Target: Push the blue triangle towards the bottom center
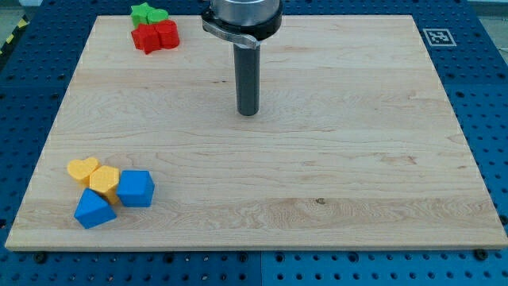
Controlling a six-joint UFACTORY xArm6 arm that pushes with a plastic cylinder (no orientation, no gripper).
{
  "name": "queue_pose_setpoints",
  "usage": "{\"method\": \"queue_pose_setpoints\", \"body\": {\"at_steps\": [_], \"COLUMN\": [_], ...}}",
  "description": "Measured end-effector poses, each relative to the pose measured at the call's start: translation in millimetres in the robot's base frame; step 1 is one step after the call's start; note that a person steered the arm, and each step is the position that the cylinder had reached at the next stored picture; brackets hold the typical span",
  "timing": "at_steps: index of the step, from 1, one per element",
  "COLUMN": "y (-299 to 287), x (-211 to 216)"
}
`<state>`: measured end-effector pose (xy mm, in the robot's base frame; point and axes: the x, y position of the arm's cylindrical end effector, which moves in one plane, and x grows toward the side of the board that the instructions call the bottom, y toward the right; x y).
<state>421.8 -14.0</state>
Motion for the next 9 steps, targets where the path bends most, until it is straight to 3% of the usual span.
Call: {"method": "queue_pose_setpoints", "body": {"at_steps": [2, 4, 6, 8, 9], "y": [-30.8, -176.6, -275.4, -280.8, -280.6], "x": [0.1, 5.1, 63.2, 85.8, 142.0]}}
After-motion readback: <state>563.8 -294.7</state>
